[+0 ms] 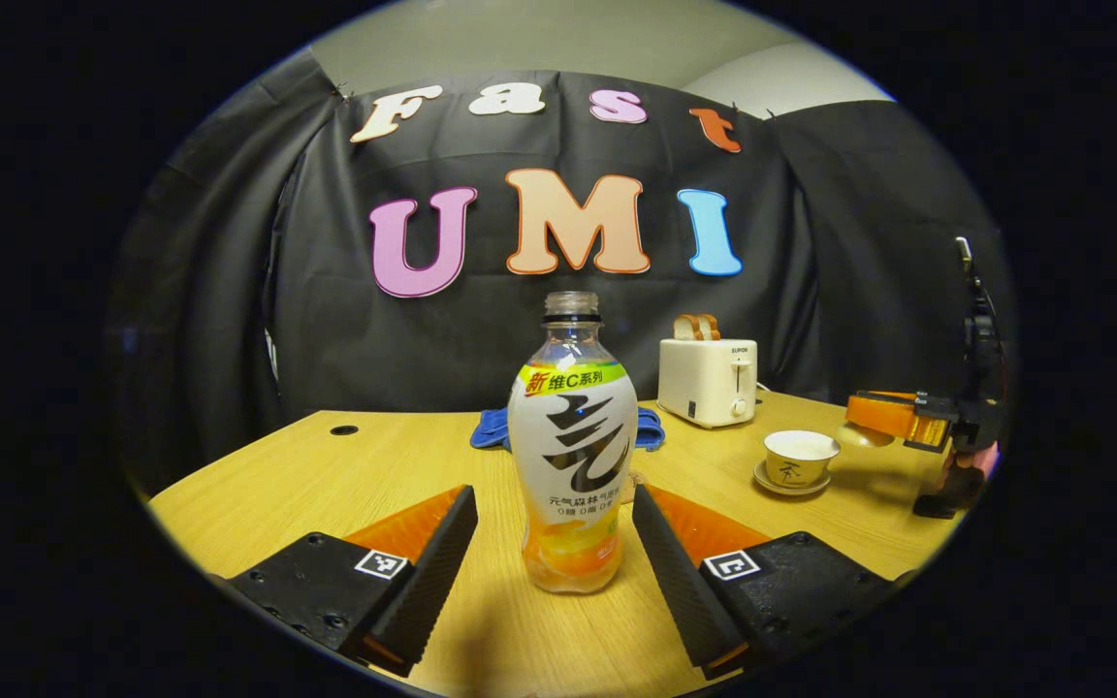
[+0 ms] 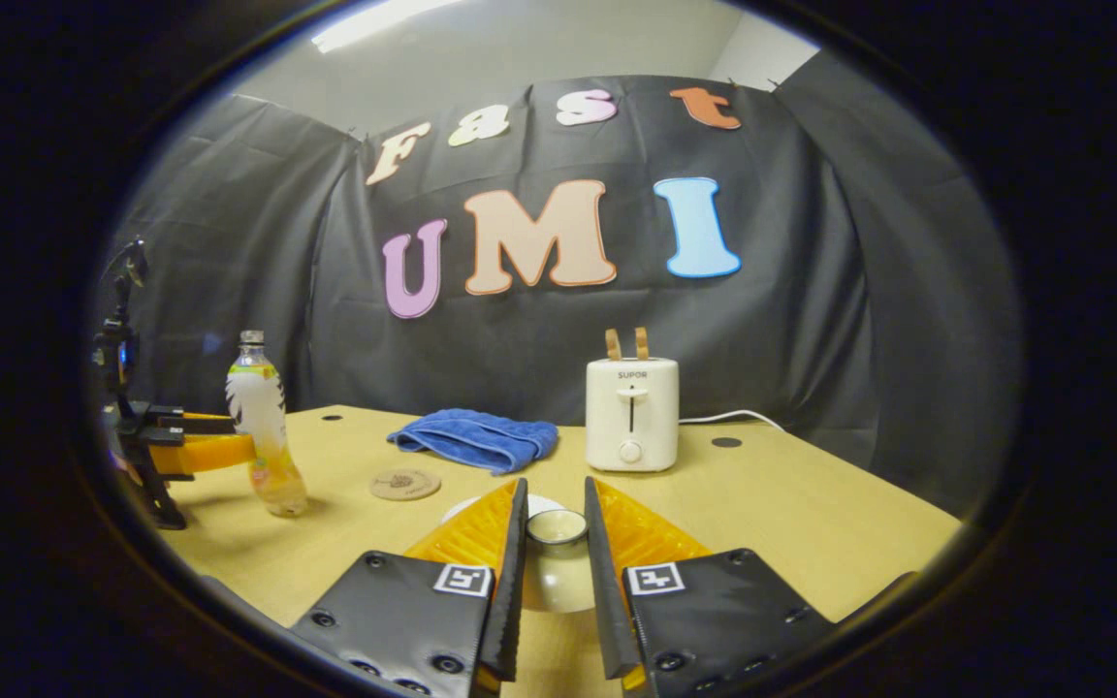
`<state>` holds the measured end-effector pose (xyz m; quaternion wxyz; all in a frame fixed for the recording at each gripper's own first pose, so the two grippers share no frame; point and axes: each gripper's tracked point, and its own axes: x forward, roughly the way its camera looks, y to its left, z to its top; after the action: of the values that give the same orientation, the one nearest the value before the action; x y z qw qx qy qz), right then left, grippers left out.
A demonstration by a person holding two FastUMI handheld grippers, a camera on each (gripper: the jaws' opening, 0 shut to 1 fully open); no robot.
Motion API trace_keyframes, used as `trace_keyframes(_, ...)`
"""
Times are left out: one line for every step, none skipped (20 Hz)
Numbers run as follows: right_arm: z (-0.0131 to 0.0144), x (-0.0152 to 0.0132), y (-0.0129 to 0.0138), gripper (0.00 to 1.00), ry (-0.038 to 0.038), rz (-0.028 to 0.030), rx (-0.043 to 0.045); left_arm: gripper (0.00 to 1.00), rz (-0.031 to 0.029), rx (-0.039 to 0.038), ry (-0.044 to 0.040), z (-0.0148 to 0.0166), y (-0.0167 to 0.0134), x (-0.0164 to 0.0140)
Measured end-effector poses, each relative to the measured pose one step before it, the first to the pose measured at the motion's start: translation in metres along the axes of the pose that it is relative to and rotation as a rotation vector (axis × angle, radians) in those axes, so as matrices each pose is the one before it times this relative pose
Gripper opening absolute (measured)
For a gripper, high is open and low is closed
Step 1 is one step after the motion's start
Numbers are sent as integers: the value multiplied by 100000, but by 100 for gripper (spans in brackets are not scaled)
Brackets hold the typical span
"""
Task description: Open the teacup lid with one hand, grasp the water bottle and pour water into the teacup with the other hand; after pouring, place the water bottle on the coaster and then close the teacup lid.
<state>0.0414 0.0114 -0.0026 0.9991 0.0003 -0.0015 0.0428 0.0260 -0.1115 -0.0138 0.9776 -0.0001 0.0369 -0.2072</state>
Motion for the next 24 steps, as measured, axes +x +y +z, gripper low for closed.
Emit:
trace_keyframes(-23,-272,-420,37,-55,-641,54,94,139,-54,551,-8,-86,497)
trace_keyframes(-16,-185,-269,36,45,-357,10,94,170,6,706,-124,-79,516)
trace_keyframes(38,-190,-275,36,-161,-356,-13,94,245,50,571,-50,-49,478)
trace_keyframes(7,-134,-155,36,237,204,16,94,13,144,292,-21,-92,524)
trace_keyframes(21,-164,-108,36,-61,24,-24,93,99,14,-12,95,-121,389)
trace_keyframes(2,-66,-222,36,-52,-191,-16,91,261,161,75,36,-73,519)
trace_keyframes(1,-139,-74,36,73,-28,21,88,332,241,73,21,16,374)
trace_keyframes(-30,-7,-86,36,0,2,-24,86,292,386,31,-41,-139,372)
trace_keyframes(60,-11,-131,36,-27,-203,-24,77,633,482,418,-45,4,359)
trace_keyframes(18,-137,-105,36,-6,-273,23,71,-89,511,568,-127,-152,33)
trace_keyframes(32,-122,-95,36,56,-241,0,67,-732,691,845,-68,-349,198)
trace_keyframes(6,14,-169,36,69,-269,-5,64,-84,1104,84,24,-237,217)
trace_keyframes(37,-15,-238,36,-25,-559,3,59,169,1900,149,86,-258,265)
trace_keyframes(-32,67,-271,36,20,-528,-18,59,-204,3866,741,62,-401,192)
trace_keyframes(38,55,-202,36,-22,-479,6,58,14,4416,-48,62,-346,180)
trace_keyframes(7,-11,-231,36,23,-489,-15,58,390,5116,643,-6,-335,296)
trace_keyframes(-57,-33,-187,36,92,-481,-35,54,176,5942,473,40,-376,332)
trace_keyframes(35,-28,-96,36,35,-275,-24,55,340,6192,588,160,-506,497)
trace_keyframes(80,-2,-161,36,32,-148,3,54,606,6820,1450,45,-342,419)
trace_keyframes(-87,52,-123,36,70,-97,-24,54,1155,7723,1163,59,-236,405)
trace_keyframes(20,55,-233,36,0,-276,-26,54,616,7986,579,108,-217,345)
trace_keyframes(39,36,-316,36,-9,-623,16,54,-33,7730,1146,-42,-385,506)
trace_keyframes(54,67,-408,36,-38,-839,-17,54,164,7241,1298,-9,-240,462)
trace_keyframes(-39,-62,-494,36,-72,-977,-50,54,269,6895,808,172,-301,426)
